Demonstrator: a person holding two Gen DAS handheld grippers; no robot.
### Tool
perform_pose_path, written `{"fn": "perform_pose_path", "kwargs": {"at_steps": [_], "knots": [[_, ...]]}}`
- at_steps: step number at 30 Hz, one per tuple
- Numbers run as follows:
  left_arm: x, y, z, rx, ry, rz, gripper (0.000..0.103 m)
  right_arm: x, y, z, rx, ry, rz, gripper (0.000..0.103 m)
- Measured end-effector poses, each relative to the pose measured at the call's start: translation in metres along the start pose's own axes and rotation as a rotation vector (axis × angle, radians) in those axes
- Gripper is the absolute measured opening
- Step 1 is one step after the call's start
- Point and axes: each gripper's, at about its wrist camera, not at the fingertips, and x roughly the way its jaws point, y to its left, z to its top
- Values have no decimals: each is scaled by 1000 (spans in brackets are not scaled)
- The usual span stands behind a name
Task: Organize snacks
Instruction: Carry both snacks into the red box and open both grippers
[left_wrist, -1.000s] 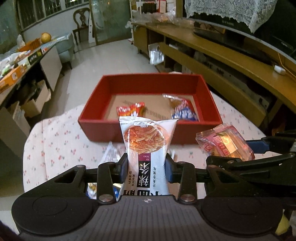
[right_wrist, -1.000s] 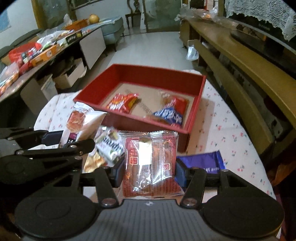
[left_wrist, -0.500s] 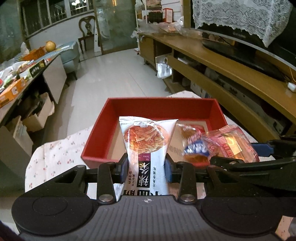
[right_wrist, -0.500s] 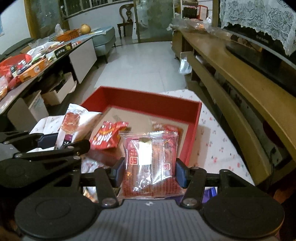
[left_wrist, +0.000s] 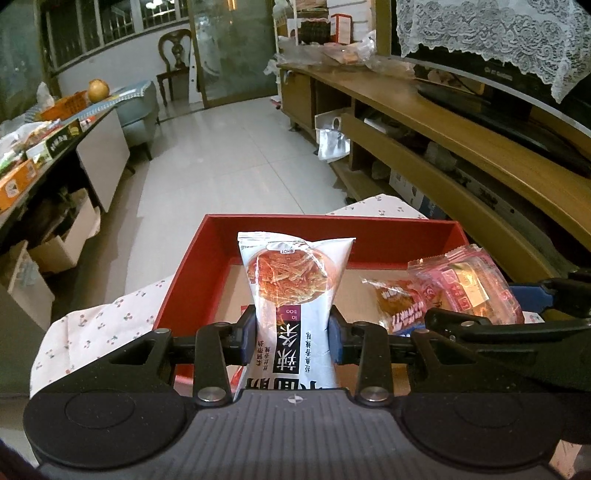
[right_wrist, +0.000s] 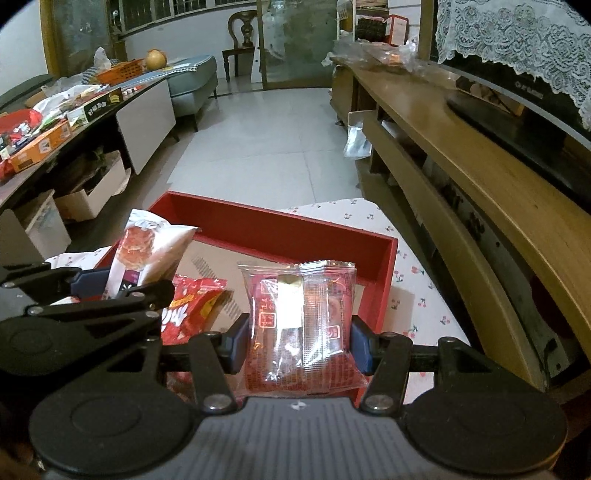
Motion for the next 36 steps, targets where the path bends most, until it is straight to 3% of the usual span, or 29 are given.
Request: {"fn": "perform_pose_path", "kwargs": {"at_steps": [25,36], "knots": [[47,-1,-1,-9,48,-2,44,49,1,5,-25,49,-46,72],[51,6,0,-48,59,-12,58,57,-5,9,-20,62,-35,74]]}}
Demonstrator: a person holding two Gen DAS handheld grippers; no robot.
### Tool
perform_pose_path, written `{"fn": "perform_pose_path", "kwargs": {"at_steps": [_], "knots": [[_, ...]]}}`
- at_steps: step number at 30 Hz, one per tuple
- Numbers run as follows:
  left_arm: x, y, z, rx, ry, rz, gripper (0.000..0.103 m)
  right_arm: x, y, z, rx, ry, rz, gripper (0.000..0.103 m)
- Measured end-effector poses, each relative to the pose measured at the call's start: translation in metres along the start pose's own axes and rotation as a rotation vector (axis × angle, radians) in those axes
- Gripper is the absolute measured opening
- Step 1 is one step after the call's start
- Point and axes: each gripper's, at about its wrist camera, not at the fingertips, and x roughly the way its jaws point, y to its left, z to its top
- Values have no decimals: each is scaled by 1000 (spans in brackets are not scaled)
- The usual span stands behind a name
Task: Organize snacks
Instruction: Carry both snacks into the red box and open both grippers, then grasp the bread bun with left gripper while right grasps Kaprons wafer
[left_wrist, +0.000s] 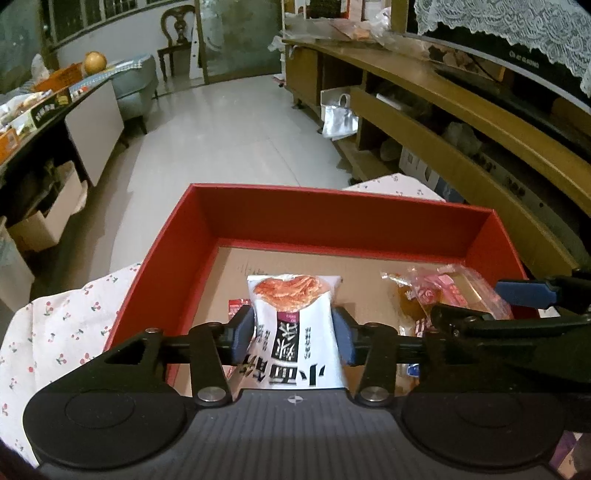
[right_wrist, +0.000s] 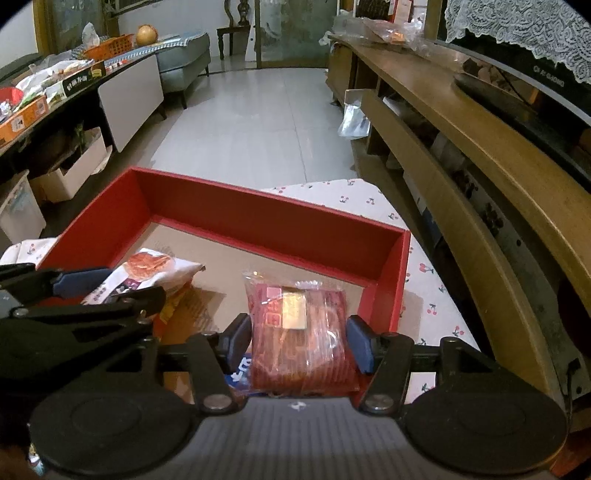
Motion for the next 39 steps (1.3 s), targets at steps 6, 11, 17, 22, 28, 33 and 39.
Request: {"fn": "perform_pose_path", "kwargs": {"at_steps": [6,11,17,22,28,33,39], "knots": [[-8,9,4,-40,-13,-6,67,-7,-5,4,30,-32,14,83],[-17,14,8,-61,-22,-17,69,-15,-9,6,46,-53,31,89],[-33,18,10,-70,-42,-29,75,-26,-14,8,60,-69,28,89],[-45,24,2,-58,-36,-5,75,-39,-12,1,44,-75,43,89],[-73,50,-24,-78,-8,35,74,-65,7,-17,-16,-67,99,89],[-96,74,-50,-140,31,57,75,-82,32,-34,-66,-47,168,89],[-114,103,-90,-217,105,112,75,-85,76,-57,-192,11,241,89]]}}
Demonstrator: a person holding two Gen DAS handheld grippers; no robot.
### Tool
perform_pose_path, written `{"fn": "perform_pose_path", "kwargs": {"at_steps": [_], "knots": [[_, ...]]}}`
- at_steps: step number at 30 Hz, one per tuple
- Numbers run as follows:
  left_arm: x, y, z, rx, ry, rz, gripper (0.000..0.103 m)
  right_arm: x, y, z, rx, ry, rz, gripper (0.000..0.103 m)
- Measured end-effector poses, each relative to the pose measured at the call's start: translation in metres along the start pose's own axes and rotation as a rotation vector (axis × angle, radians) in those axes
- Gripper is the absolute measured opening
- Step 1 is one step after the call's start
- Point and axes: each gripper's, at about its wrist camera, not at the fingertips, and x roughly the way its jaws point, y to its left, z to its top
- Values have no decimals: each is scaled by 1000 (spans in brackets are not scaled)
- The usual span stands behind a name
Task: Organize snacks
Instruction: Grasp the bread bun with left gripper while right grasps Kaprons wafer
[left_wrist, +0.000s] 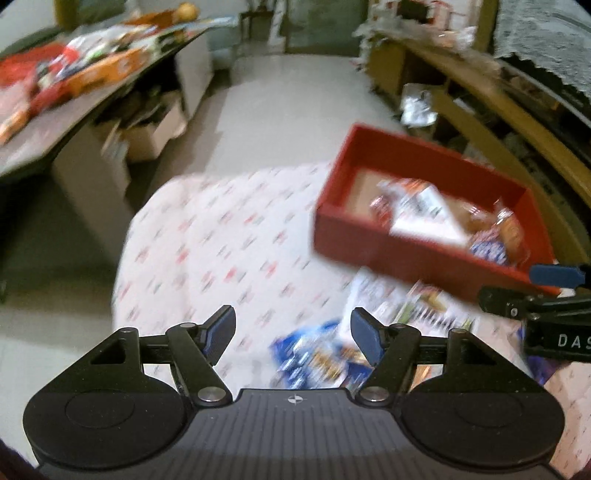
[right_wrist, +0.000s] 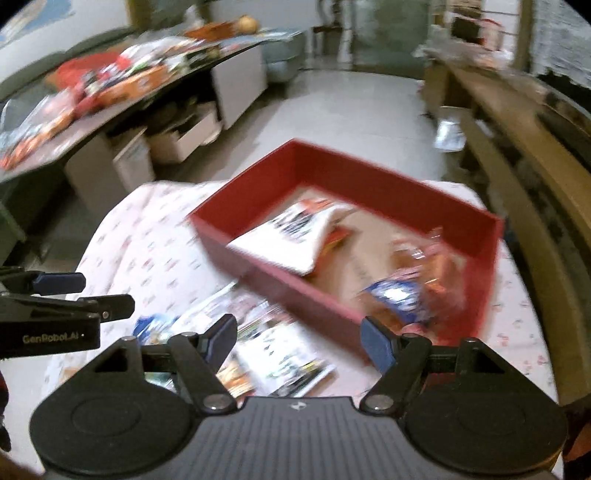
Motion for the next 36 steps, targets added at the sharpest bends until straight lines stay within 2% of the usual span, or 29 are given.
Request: {"fn": "perform_pose_path", "kwargs": {"at_steps": [6,11,16,19,23,27,31,36], "knots": [[-1,26,-34,-68,86,20,75,13,34,-7,-81,57,66,89],[3,26,-45,3,105,11,77,24,49,-10,-108,104,111,89],[16,29,-54,-23,161,9,83,36,46,-8,-95,146,123,89],[18,27,-55,-21,156,18,83,42,40,-5,-78,168,137,89],[12,24,-58,14,133,22,76,50,33,-2,-53,187,152,89],[6,27,-60,22,124,-10,71,57,35,-4,-43,223,195,89],[2,35,-61,10,118,-53,67,54,30,2,-68,183,167,89],[4,37,-61,11,120,-70,68,73,20,2,-142,236,134,89]]}}
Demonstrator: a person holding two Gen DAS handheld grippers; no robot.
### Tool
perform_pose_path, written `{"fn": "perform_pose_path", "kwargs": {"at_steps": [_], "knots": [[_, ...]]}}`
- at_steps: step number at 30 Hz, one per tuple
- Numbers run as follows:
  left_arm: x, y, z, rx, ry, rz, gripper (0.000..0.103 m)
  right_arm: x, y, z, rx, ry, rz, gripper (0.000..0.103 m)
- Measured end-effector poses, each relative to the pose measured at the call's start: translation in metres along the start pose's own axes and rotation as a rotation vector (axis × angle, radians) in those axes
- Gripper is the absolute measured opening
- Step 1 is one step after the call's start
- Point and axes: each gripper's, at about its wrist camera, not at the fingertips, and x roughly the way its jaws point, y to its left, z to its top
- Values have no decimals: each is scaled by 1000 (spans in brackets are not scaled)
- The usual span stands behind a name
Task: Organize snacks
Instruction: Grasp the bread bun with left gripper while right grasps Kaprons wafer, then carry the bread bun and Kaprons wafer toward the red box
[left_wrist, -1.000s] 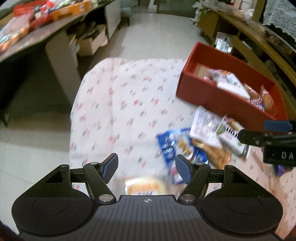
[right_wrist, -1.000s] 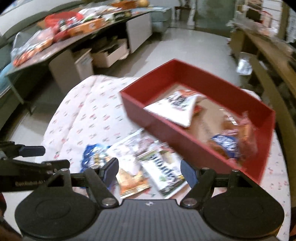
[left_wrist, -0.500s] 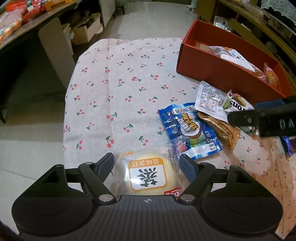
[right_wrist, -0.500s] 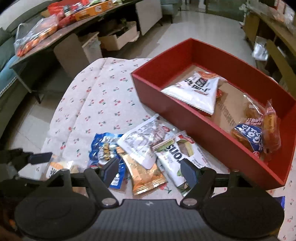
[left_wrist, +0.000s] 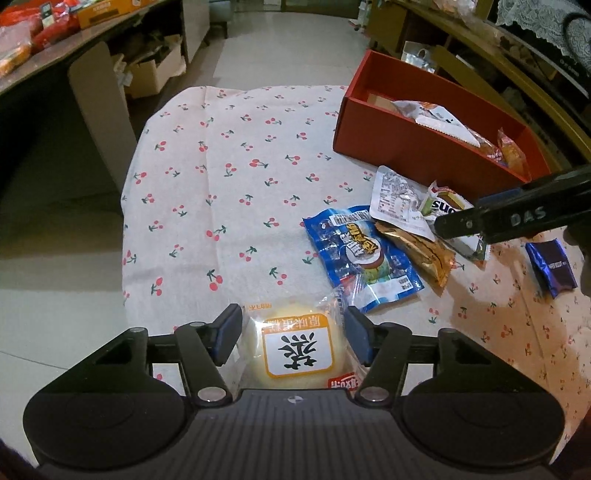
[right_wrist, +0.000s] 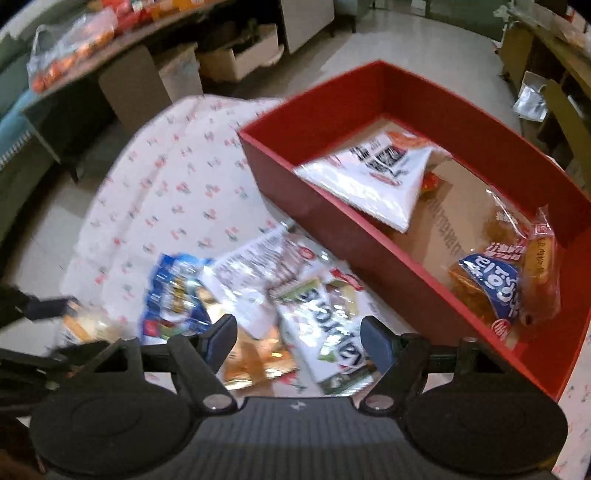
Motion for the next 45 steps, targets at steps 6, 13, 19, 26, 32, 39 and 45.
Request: {"fn": "perform_pose_path", "kwargs": {"at_steps": [6,13,19,26,32,39,45], "knots": [[11,-3,3,4,15,11,78,14,-5,2,-62,-7,-34,95],[13,-2,4,0,21,11,81,11,-6,-7,-35,5,-40,93],[11,-4,2,6,27,1,80,-11,5,-35,8,64,99,92],[9,-3,2,-12,20,-2,81,-8,-4,-23,104,16,-57,92],[15,-8,5,3,24,23,85,13,-3,-16,157,33,-82,90],[7,-2,-1,-14,16,0,76,5,5,-32,101,35,-88,74],[-3,-5,-4,-8,-5,1,69,-18,6,-50,102,4,-87,74]]}}
